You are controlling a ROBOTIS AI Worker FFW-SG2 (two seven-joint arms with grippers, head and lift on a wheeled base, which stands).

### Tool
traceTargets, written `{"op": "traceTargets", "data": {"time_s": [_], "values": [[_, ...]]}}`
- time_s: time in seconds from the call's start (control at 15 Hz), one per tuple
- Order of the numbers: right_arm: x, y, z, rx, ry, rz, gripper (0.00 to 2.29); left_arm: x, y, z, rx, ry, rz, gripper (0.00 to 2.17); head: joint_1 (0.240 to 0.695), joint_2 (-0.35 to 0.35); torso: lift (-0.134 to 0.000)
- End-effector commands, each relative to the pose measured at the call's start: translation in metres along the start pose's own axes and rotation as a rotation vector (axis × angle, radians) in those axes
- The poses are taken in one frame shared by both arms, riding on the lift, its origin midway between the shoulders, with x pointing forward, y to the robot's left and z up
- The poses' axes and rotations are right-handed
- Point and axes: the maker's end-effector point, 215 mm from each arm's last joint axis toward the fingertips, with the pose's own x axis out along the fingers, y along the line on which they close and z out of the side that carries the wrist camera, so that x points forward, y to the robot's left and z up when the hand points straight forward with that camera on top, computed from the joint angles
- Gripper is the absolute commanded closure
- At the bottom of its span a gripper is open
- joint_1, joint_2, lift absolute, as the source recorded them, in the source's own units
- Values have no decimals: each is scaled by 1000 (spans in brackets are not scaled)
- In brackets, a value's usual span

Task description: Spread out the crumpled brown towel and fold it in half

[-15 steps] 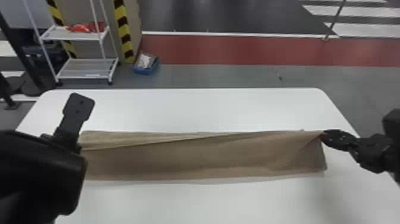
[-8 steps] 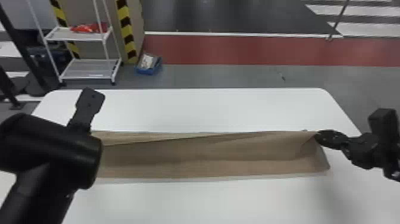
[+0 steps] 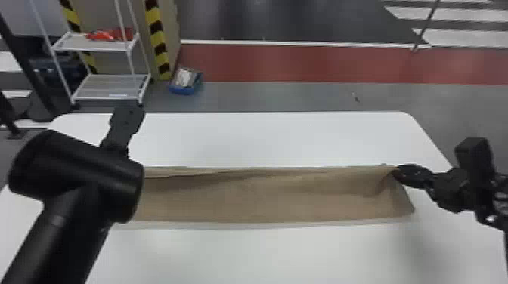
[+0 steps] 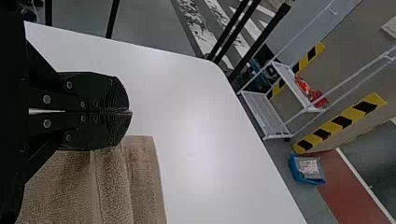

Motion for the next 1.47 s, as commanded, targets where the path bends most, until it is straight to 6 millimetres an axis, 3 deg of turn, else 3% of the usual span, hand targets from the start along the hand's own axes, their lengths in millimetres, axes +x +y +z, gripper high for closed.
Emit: {"op": "traceTargets", "data": {"time_s": [0.0,0.2,0.27,0.33,0.53,0.93,1.2,1.33,1.4], "values": [[2,-1,0,-1,-1,0,1663,1,-3,11,2,-20,-1,1349,695,-48,-128],[7,2,1,-6,2,5,1659,8,-4,9,20,-2,8,1308,695,-51,-128],[8,1,-2,-7,10,-4,1659,11,-5,12,25,-14,11,991,695,-50,-128],[9,1,-1,-17,9,-5,1659,14,-7,10,29,-14,11,829,695,-48,-128],[13,5,2,-31,-2,-6,1642,19,-3,16,51,-46,53,53,695,-44,-128],[19,2,14,-48,-27,-38,1642,22,22,26,17,-128,151,39,695,-24,-128],[30,3,12,-55,-30,-71,1639,23,32,14,-12,-136,165,39,695,-11,-128],[38,8,8,-81,-29,-79,1366,20,29,15,-22,-169,157,39,695,-3,-128],[41,11,8,-86,-27,-78,1366,18,28,15,-27,-181,154,39,695,-1,-128]]}}
